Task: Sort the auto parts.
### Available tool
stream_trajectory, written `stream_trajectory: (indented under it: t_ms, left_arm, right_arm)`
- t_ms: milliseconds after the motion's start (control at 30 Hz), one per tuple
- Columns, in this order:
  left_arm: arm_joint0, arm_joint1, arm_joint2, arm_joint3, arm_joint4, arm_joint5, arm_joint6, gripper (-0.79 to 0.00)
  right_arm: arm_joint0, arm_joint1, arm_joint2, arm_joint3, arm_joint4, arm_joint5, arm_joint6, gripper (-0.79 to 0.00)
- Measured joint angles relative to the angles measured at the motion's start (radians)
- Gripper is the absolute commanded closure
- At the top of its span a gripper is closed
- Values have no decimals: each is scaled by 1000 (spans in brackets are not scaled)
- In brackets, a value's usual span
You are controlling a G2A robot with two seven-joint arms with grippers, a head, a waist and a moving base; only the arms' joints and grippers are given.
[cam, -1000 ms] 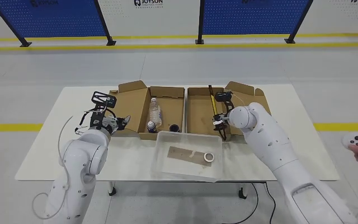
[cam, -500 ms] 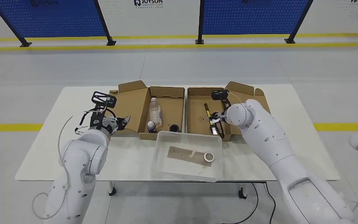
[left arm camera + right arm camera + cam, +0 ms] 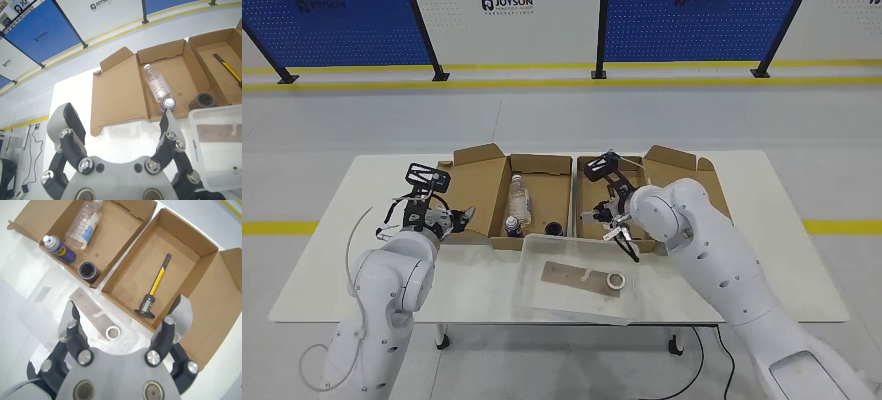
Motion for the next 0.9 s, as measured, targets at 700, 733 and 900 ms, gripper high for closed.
stream_trajectory:
  t_ms: [700,733,900]
  left_arm:
    - [0,0,0,0,0,0,0,-785]
    - [0,0,0,0,0,0,0,-785]
    - [0,0,0,0,0,0,0,-785]
  right_arm:
    - [-298,16,-29,-185,44,87,10,-785]
    - [-302,15,-28,-170,49,88,3,-785]
    - [-310,14,-23,-98,73,81,-19,-785]
